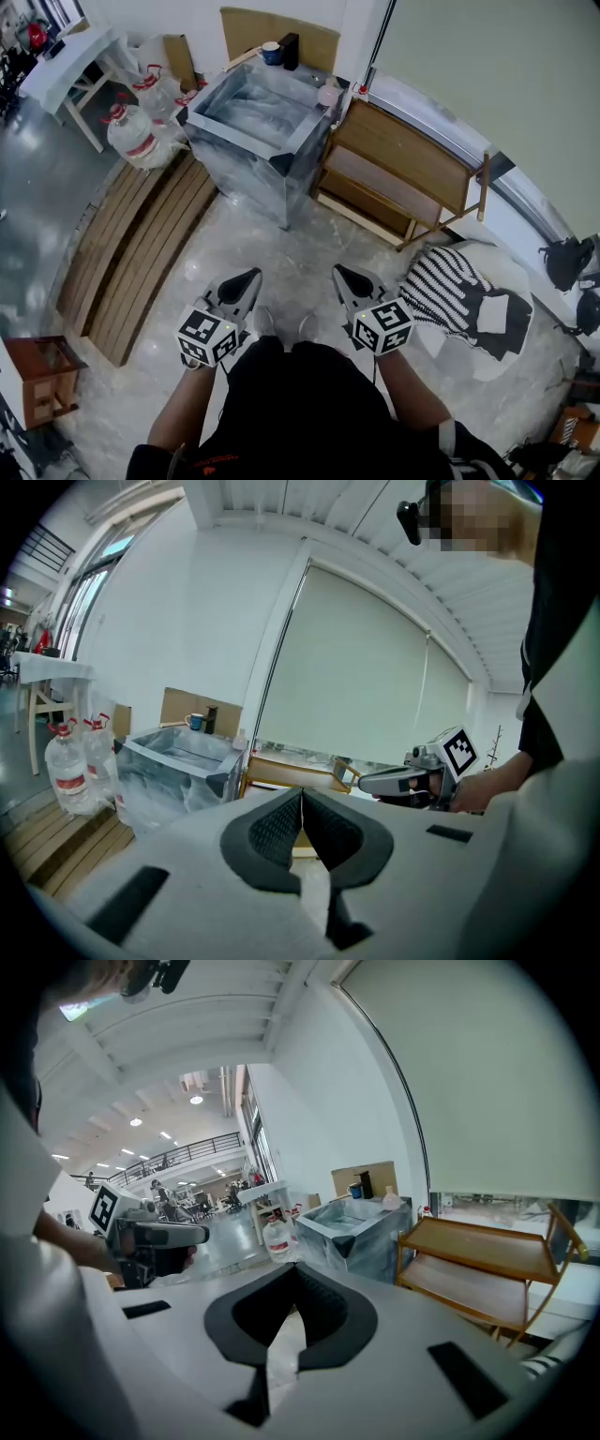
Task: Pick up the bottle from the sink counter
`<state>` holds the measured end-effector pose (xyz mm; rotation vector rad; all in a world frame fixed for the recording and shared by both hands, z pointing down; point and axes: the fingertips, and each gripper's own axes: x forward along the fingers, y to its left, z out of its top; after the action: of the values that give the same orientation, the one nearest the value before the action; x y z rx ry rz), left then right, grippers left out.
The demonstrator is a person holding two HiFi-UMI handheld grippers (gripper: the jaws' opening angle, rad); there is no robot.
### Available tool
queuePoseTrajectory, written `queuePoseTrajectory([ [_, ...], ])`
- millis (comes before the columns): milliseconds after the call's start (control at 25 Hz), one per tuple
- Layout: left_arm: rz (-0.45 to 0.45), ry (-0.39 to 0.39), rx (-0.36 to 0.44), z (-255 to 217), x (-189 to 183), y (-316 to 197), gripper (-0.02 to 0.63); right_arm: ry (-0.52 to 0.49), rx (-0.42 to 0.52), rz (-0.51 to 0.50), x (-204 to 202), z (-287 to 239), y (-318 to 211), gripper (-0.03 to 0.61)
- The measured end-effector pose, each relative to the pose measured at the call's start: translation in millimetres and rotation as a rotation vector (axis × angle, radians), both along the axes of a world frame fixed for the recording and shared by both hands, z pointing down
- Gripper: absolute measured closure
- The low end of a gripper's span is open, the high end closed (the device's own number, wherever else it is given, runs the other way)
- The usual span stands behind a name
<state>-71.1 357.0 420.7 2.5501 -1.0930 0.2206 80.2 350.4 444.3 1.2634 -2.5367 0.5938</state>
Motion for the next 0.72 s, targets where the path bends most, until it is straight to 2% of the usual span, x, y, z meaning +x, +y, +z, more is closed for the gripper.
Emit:
queuePoseTrajectory([
  [720, -0.029, -0.009, -0.028, 13, 51, 7, 0.592, -0.006, -0.019, -0.017, 52, 13, -7, 0.574],
])
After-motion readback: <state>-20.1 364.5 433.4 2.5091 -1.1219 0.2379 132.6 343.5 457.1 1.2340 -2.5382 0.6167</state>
